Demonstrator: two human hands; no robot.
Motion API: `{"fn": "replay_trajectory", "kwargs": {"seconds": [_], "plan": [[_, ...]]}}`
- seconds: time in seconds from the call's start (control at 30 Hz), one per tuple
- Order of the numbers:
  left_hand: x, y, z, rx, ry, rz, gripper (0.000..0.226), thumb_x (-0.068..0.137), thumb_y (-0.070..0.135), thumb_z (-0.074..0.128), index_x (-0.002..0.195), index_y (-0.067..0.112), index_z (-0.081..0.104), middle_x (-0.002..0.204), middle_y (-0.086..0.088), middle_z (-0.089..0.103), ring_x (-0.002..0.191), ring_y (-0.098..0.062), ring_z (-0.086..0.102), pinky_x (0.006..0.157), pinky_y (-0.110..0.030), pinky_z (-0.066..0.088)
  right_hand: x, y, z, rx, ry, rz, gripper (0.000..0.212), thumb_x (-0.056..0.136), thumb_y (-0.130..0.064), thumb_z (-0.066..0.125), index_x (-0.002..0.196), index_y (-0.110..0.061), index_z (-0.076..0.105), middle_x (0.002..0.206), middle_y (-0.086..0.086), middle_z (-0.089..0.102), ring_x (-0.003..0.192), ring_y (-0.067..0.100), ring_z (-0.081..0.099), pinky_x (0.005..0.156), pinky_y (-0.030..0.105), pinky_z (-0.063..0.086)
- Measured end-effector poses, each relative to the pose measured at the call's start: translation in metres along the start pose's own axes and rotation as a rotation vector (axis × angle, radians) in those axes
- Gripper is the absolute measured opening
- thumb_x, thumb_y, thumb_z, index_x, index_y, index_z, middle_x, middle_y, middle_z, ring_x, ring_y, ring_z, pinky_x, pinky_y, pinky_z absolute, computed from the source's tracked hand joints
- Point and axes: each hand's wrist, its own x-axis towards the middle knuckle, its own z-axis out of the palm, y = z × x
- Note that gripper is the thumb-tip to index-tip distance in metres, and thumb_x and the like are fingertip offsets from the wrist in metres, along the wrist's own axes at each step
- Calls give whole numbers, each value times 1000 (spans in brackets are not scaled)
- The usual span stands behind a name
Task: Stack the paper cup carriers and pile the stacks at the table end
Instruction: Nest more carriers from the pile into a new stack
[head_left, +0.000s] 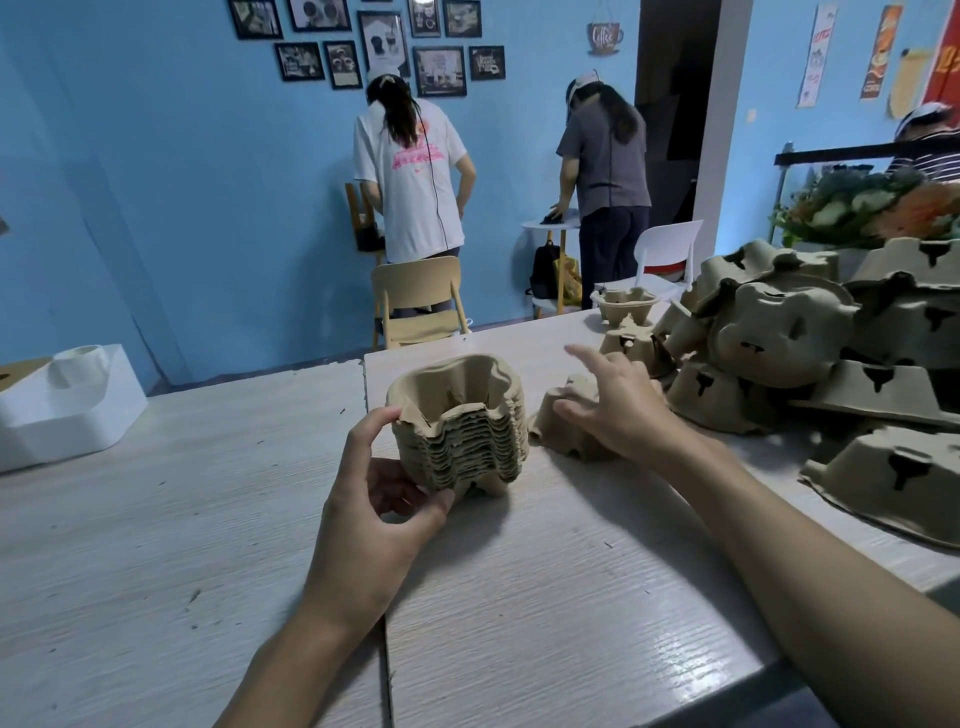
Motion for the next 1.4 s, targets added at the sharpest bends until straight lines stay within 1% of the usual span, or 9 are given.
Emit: {"fn": "replay_trajectory", "kwargs": {"seconds": [0.1, 0.27, 0.43, 0.63, 0.73, 0.87, 1.03, 1.23, 1.4], "plan": [[0, -1, 0, 1, 2, -5, 78, 77, 6, 83, 128, 51, 46, 83, 2, 69, 80, -15, 67, 74, -23, 54, 0, 0, -1, 25, 24, -27, 53, 91, -38, 64, 140, -30, 46, 127, 8, 56, 121, 30, 44, 99, 43, 37], [0, -2, 0, 12, 5, -7, 79, 77, 7, 84, 129, 51, 45, 81, -2, 68, 80, -15, 66, 76, -27, 53, 4, -1, -4, 334, 231, -30, 46, 90, -10, 64, 134, -16, 52, 101, 7, 60, 99, 22, 56, 94, 45, 47], [0, -1, 0, 16, 7, -9, 79, 77, 6, 84, 130, 50, 45, 80, -4, 67, 79, -15, 66, 74, -26, 53, -2, 0, -2, -63, 62, -31, 46, 92, -47, 58, 134, -30, 53, 137, 2, 50, 126, 26, 35, 99, 42, 31], [0, -2, 0, -4, 2, -12, 77, 78, 3, 82, 129, 47, 46, 81, -9, 67, 77, -16, 67, 74, -25, 53, -3, 3, -9, -275, -49, -91, 57, 90, -60, 53, 141, -37, 43, 133, -1, 51, 122, 25, 28, 88, 41, 22], [1, -2, 0, -1, 0, -12, 77, 78, 3, 82, 130, 47, 45, 81, -7, 68, 78, -17, 67, 75, -26, 54, -3, 4, -13, -177, -37, -119, 66, 84, -60, 62, 142, -36, 41, 132, -1, 49, 124, 24, 26, 91, 42, 25], [1, -2, 0, 2, 1, -10, 77, 78, 4, 82, 129, 48, 45, 82, -7, 68, 79, -19, 67, 76, -27, 55, -3, -5, -11, 96, 157, -128, 71, 80, -48, 74, 141, -28, 45, 129, 5, 51, 125, 26, 29, 102, 46, 33], [1, 0, 0, 3, 1, -13, 77, 78, 5, 82, 129, 48, 45, 83, -8, 68, 78, -19, 66, 75, -28, 55, -3, -8, -6, 395, 170, -147, 65, 82, -34, 76, 138, -19, 46, 120, 11, 56, 113, 25, 52, 98, 42, 45], [0, 0, -1, 20, -3, -10, 78, 78, 6, 82, 131, 48, 44, 83, -7, 68, 79, -18, 66, 76, -29, 56, -7, -3, -5, 329, 8, -156, 70, 83, -36, 74, 143, -30, 38, 117, 7, 41, 98, 19, 57, 99, 35, 48], [1, -2, 0, 18, 0, 0, 78, 78, 5, 83, 131, 47, 44, 80, -5, 66, 74, -16, 64, 72, -27, 54, -9, -5, -9, 291, 12, -115, 83, 67, -56, 80, 134, -33, 36, 124, 1, 30, 116, 18, 42, 100, 37, 38]]}}
